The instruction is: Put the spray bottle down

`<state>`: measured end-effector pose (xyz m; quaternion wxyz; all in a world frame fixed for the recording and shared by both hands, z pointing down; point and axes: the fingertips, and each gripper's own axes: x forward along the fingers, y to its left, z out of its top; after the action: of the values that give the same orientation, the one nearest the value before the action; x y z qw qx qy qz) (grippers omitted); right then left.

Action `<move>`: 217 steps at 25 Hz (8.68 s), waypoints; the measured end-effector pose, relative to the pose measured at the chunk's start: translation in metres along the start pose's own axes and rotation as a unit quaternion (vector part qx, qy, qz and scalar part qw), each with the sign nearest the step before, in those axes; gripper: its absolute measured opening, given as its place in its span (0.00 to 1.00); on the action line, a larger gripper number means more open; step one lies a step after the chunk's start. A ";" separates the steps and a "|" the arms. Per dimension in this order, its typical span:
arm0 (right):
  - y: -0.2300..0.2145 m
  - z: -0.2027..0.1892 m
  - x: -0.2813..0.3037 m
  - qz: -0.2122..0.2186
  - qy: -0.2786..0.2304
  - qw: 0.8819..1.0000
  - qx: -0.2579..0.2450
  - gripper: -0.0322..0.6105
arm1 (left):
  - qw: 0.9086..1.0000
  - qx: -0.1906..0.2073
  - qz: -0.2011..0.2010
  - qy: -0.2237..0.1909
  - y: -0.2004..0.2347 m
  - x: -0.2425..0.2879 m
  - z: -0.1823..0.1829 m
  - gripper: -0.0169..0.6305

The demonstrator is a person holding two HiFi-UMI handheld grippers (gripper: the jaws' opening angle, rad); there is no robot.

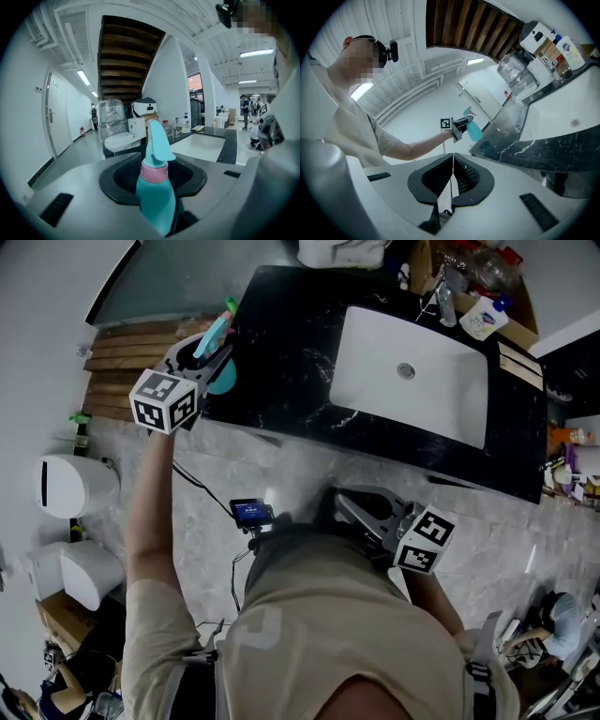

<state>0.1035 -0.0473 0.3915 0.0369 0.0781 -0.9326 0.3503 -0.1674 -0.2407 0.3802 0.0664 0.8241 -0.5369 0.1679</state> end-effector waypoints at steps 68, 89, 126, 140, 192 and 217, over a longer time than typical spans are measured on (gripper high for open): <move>-0.064 0.060 0.106 -0.081 0.022 0.996 -0.012 0.08 | 0.986 -0.094 -0.076 -0.113 0.103 0.194 0.046 0.27; -0.082 0.067 0.122 -0.105 0.034 0.994 0.002 0.08 | 0.984 -0.080 -0.053 -0.151 0.114 0.224 0.060 0.27; -0.096 0.062 0.094 -0.139 0.027 0.990 0.025 0.08 | 0.984 -0.038 -0.079 -0.158 0.094 0.263 0.077 0.27; -0.098 0.060 0.089 -0.143 0.027 0.989 0.025 0.08 | 0.977 -0.023 -0.159 -0.137 0.073 0.266 0.075 0.27; -0.188 0.277 0.157 -0.199 0.186 0.832 -0.484 0.23 | 0.987 -0.018 -0.151 -0.049 0.065 0.187 -0.008 0.46; -0.279 0.337 0.305 -0.129 0.409 0.674 -0.602 0.31 | 0.984 -0.047 -0.161 -0.057 0.082 0.126 -0.018 0.46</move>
<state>-0.1538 -0.5127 0.3568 0.4983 0.0074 -0.8141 -0.2980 -0.1990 -0.3780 0.4355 0.1006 0.9040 -0.4073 0.0825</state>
